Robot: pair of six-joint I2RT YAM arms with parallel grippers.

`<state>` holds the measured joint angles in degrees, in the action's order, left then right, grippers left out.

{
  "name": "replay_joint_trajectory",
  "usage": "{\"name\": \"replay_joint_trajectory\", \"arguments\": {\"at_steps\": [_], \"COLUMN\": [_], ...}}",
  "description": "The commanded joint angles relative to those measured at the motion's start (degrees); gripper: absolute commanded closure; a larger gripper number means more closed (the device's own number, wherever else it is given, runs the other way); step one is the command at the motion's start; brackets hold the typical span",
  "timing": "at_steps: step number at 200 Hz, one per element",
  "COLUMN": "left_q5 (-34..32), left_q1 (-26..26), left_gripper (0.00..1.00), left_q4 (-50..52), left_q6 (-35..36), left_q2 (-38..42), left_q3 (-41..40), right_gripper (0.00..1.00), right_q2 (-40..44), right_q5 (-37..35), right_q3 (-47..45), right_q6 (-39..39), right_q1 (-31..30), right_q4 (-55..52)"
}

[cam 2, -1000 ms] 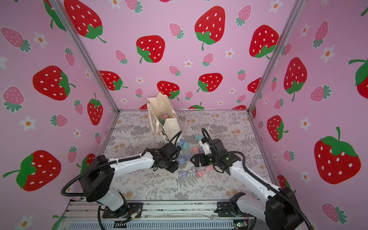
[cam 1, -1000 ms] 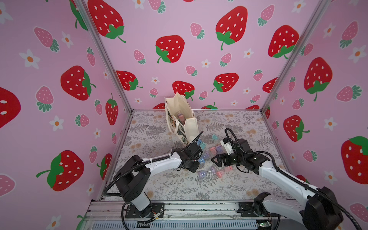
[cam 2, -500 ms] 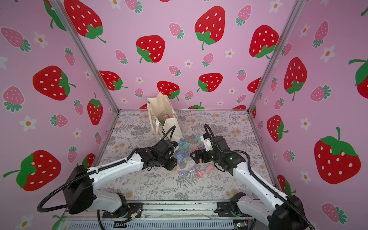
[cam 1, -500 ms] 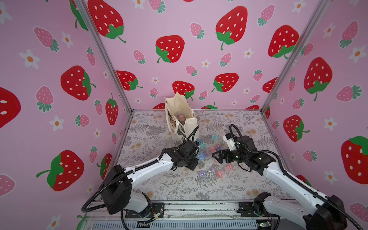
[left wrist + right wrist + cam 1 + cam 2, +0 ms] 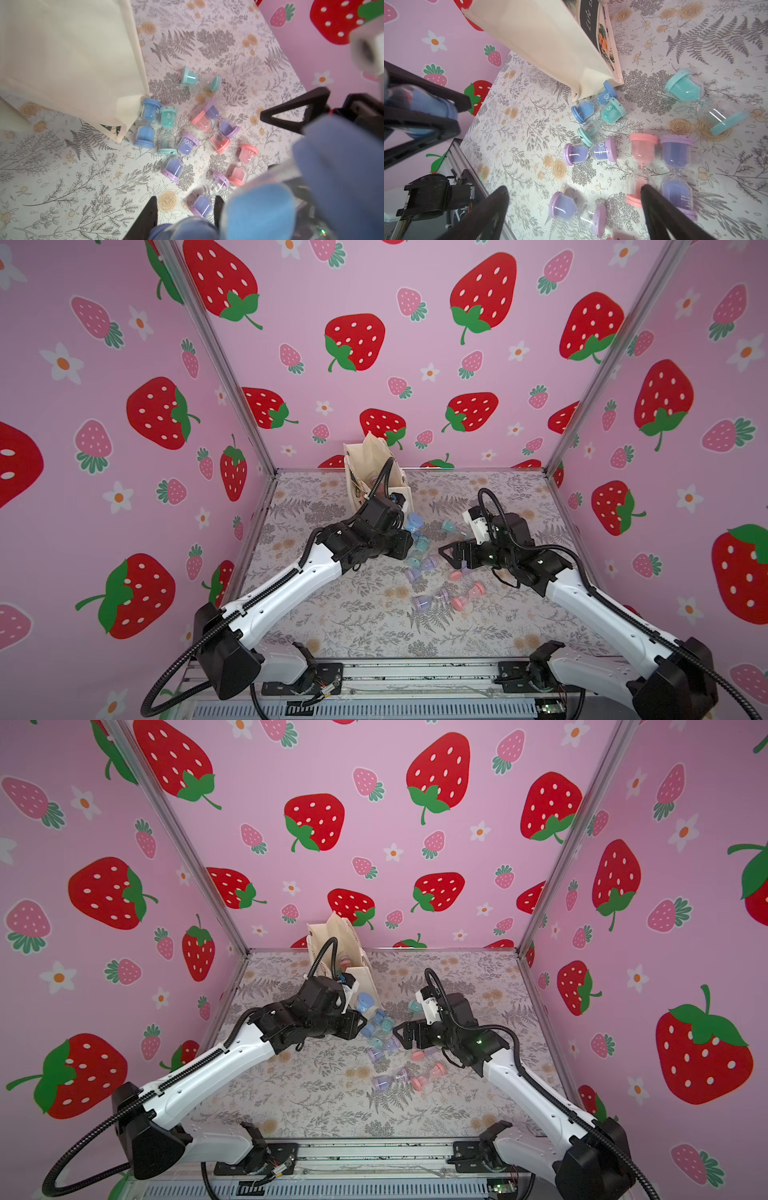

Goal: Put the hourglass into the canvas bag
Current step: Place the hourglass in the canvas bag.

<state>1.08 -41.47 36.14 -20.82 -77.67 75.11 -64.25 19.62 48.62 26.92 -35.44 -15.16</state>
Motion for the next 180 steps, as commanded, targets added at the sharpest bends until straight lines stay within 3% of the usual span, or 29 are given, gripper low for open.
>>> {"name": "replay_joint_trajectory", "arguments": {"at_steps": [1,80,180], "left_q5": [-0.9,-0.1,-10.4], "left_q1": [2.5,13.5,17.8], "left_gripper": [0.56,0.58,0.58], "left_q4": [1.8,1.8,8.5], "left_q6": [-1.6,-6.3,-7.0], "left_q2": [0.3,-9.3,-34.9], "left_q3": [6.3,22.8,46.6], "right_gripper": [0.01,0.01,0.01], "right_q2": [-1.1,-5.8,-12.8], "right_q5": [-0.1,0.5,2.7], "right_q3": [2.9,10.5,15.2], "right_q6": [-0.9,-2.2,-2.3], "right_q1": [0.2,0.8,4.2], "right_q4": [1.8,4.1,7.4]}}
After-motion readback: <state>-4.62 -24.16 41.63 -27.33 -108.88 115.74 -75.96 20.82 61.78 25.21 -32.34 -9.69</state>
